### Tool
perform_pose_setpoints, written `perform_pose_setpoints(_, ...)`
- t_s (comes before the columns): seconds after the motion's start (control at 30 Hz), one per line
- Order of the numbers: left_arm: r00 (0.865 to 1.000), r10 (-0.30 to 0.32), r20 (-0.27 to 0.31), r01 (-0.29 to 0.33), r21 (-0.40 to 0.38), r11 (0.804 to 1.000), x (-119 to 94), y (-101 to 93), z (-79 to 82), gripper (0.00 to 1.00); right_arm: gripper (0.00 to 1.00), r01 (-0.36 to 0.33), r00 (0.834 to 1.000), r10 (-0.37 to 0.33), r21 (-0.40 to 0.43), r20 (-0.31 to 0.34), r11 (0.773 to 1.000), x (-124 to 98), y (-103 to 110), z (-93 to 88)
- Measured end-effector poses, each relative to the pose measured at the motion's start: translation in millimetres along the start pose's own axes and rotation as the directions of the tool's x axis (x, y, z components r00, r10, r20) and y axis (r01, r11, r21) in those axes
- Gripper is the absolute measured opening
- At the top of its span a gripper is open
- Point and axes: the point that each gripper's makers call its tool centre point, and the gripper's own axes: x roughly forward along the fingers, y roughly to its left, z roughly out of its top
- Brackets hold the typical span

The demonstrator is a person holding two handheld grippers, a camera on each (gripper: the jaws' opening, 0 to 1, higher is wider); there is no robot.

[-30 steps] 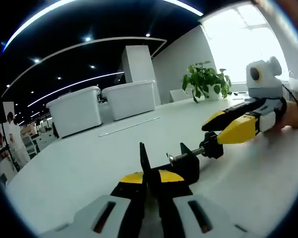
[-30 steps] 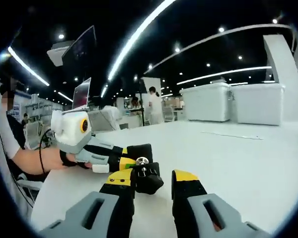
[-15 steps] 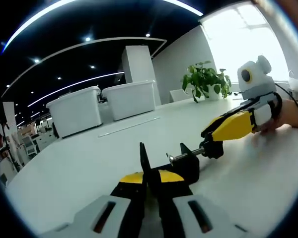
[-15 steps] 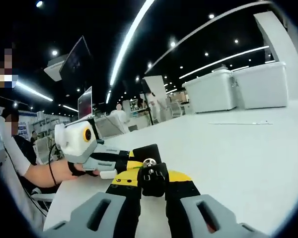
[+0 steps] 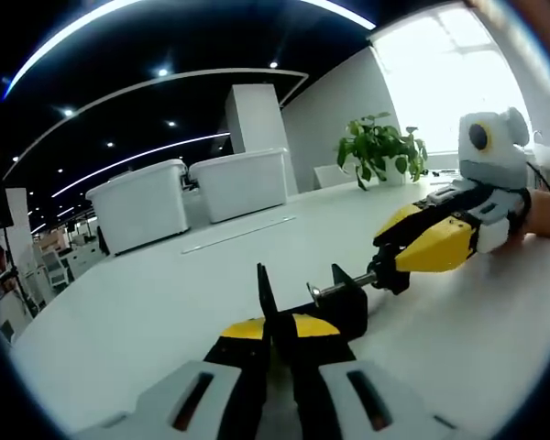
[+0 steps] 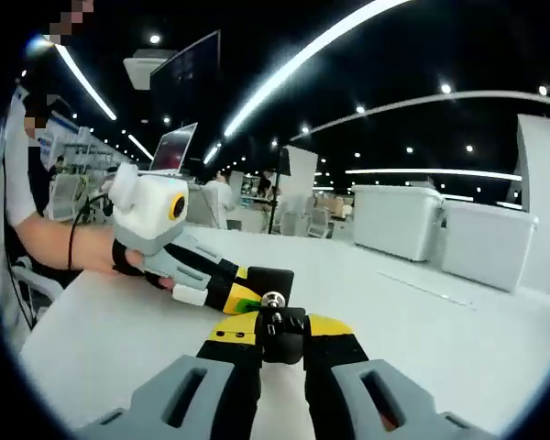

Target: Clamp the fixed fixture on the desktop, loosen the retaining clip, secure it to the edge of the desk, and tighten the retaining clip.

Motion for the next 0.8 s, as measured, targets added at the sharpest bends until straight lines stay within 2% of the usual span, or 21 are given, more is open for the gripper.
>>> perform_pose_setpoints(0.1, 1.000, 0.005, -0.002, -0.005, -0.001, 1.000, 0, 0.9, -0.3, 0.08, 0.16, 0.027, 1.000, -0.029, -0.187, -0.007, 0.982, 3, 5, 0.6)
perform_pose_setpoints(0.17, 1.000, 0.007, -0.002, -0.007, -0.001, 1.000, 0, 1.3, -0.4, 0.08, 0.16, 0.032, 0.999, -0.035, -0.224, -0.012, 0.974, 4, 7, -0.3)
perform_pose_setpoints(0.27, 1.000, 0.008, -0.002, -0.008, -0.001, 1.000, -1, 1.4, -0.5, 0.08, 0.17, 0.031, 0.999, -0.034, -0.199, -0.009, 0.980, 5, 4, -0.8)
perform_pose_setpoints(0.33, 1.000, 0.008, -0.002, -0.008, -0.001, 1.000, 0, 1.5, -0.5, 0.08, 0.17, 0.027, 1.000, -0.028, -0.135, -0.004, 0.990, 5, 2, -1.0)
perform_pose_setpoints(0.4, 1.000, 0.008, -0.001, -0.008, 0.000, 1.000, -1, 1.5, -0.5, 0.08, 0.20, 0.013, 1.000, -0.013, -0.019, -0.002, 1.000, 4, 2, -1.2)
perform_pose_setpoints(0.47, 1.000, 0.008, -0.001, -0.008, 0.000, 1.000, -1, 1.5, -0.5, 0.08, 0.30, -0.013, 1.000, 0.013, 0.080, 0.009, 0.997, 4, 1, -0.8)
perform_pose_setpoints(0.53, 1.000, 0.008, -0.001, -0.008, 0.000, 1.000, -1, 1.5, -0.5, 0.08, 0.33, -0.011, 1.000, 0.007, 0.175, 0.024, 0.984, 2, -7, 1.9)
perform_pose_setpoints(0.6, 1.000, 0.007, -0.001, -0.007, 0.001, 1.000, 0, 1.6, -0.5, 0.08, 0.33, -0.012, 0.999, 0.000, 0.305, 0.037, 0.952, -1, -16, 2.9)
perform_pose_setpoints(0.7, 1.000, 0.007, -0.001, -0.007, 0.002, 1.000, -1, 1.5, -0.5, 0.08, 0.30, -0.041, 0.998, 0.018, 0.448, 0.055, 0.893, -3, -23, 3.2)
perform_pose_setpoints(0.8, 1.000, 0.007, -0.001, -0.007, 0.002, 1.000, -1, 1.6, -0.5, 0.08, 0.29, -0.052, 0.998, 0.027, 0.535, 0.055, 0.843, -6, -25, 1.6)
